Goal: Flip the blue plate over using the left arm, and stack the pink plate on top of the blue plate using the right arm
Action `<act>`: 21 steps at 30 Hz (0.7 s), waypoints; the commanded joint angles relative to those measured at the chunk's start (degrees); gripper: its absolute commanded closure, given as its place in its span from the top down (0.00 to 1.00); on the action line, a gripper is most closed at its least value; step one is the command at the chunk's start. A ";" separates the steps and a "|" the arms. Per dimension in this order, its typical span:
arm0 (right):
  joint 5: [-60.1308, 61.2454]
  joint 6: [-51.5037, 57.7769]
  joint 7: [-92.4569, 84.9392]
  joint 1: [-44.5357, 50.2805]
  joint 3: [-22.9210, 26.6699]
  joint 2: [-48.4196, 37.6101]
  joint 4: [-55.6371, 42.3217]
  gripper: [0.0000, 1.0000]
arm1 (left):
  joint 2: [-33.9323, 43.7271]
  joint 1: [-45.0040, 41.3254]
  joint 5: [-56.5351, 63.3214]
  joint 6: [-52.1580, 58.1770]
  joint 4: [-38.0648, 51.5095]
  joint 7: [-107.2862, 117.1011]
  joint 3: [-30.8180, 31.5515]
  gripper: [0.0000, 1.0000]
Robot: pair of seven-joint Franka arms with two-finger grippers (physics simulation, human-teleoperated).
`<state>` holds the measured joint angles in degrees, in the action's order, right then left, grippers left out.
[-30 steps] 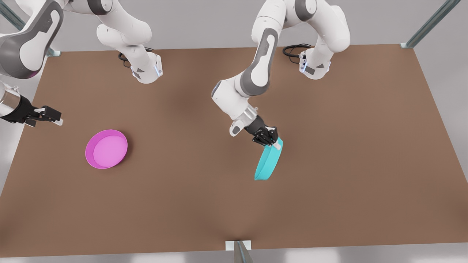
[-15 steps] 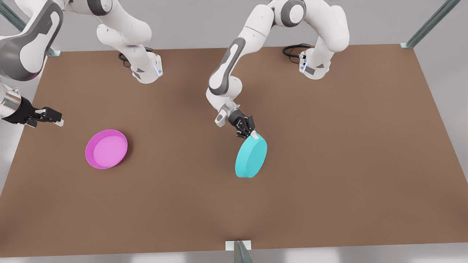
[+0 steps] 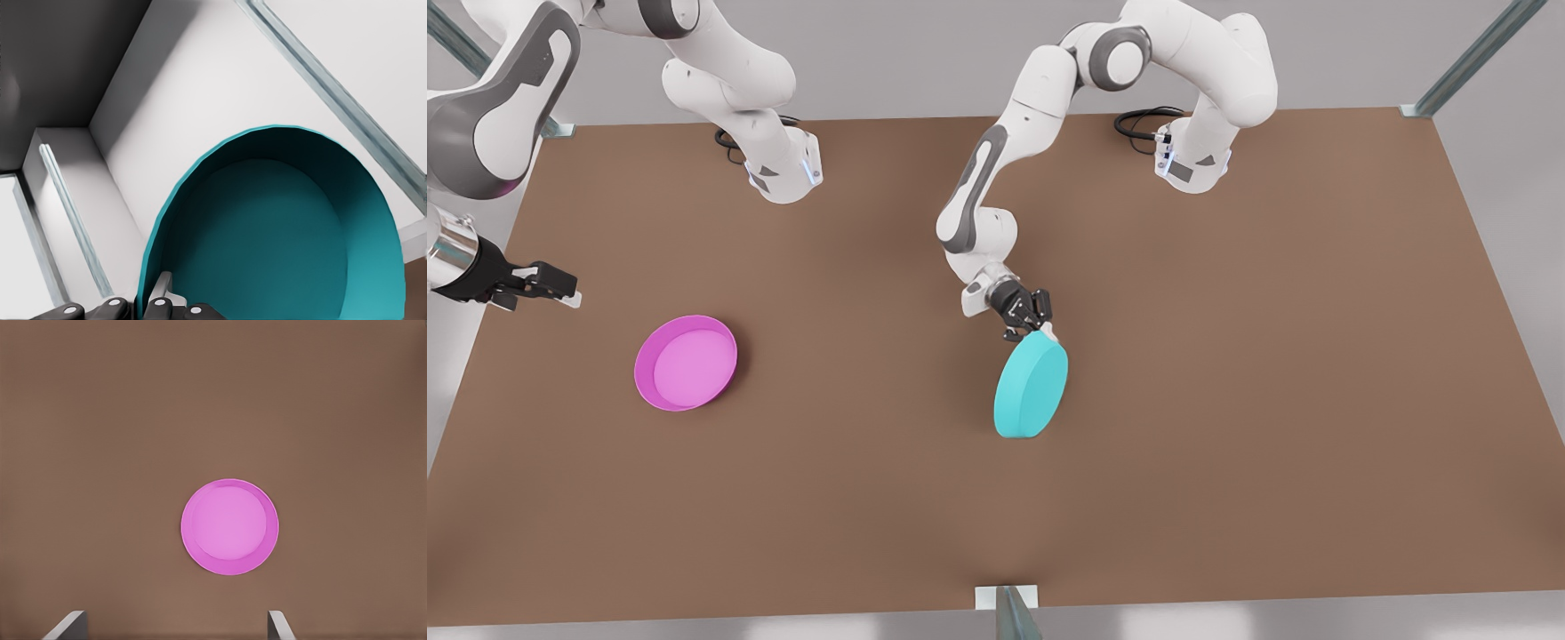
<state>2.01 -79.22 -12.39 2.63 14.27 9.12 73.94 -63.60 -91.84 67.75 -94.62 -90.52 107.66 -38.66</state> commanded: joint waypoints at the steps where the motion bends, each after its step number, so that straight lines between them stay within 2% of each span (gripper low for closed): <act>1: 0.02 0.03 0.00 0.01 0.05 0.02 -0.03 1.00 | -0.12 0.00 -0.42 0.49 -0.01 25.58 0.51 0.21; 21: 0.10 0.03 0.00 0.01 0.49 0.02 -0.03 1.00 | -3.90 0.52 -3.41 0.31 1.31 25.41 4.12 0.21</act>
<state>2.07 -79.25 -12.40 2.69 14.59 9.21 73.94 -67.53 -91.35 64.54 -94.57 -89.17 125.00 -34.53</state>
